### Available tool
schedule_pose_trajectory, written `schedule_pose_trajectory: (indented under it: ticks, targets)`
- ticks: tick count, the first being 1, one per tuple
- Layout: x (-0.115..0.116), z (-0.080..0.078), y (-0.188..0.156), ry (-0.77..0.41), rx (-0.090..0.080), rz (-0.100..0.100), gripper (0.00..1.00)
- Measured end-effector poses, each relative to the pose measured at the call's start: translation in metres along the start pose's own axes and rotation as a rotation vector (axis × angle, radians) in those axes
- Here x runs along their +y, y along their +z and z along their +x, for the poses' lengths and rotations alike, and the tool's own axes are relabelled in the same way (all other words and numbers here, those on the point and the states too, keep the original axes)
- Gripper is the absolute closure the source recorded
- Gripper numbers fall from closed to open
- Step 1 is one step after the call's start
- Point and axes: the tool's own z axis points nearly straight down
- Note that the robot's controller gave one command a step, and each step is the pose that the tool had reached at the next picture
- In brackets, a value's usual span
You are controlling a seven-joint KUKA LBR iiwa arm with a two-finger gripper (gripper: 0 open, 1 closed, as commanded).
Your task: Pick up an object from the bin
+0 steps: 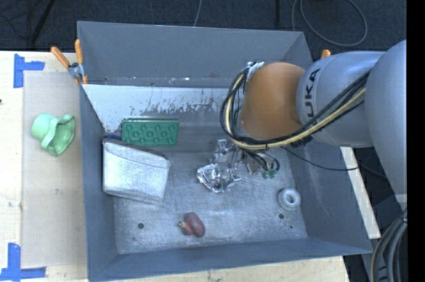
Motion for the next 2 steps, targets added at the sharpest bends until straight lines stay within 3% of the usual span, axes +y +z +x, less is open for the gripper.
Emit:
schedule_pose_trajectory:
  ticks: [1,2]
  targets:
    - [-0.012,-0.003,-0.106,0.013,0.000,0.001,1.00]
    - [0.004,-0.001,-0.176,0.024,0.000,0.000,1.00]
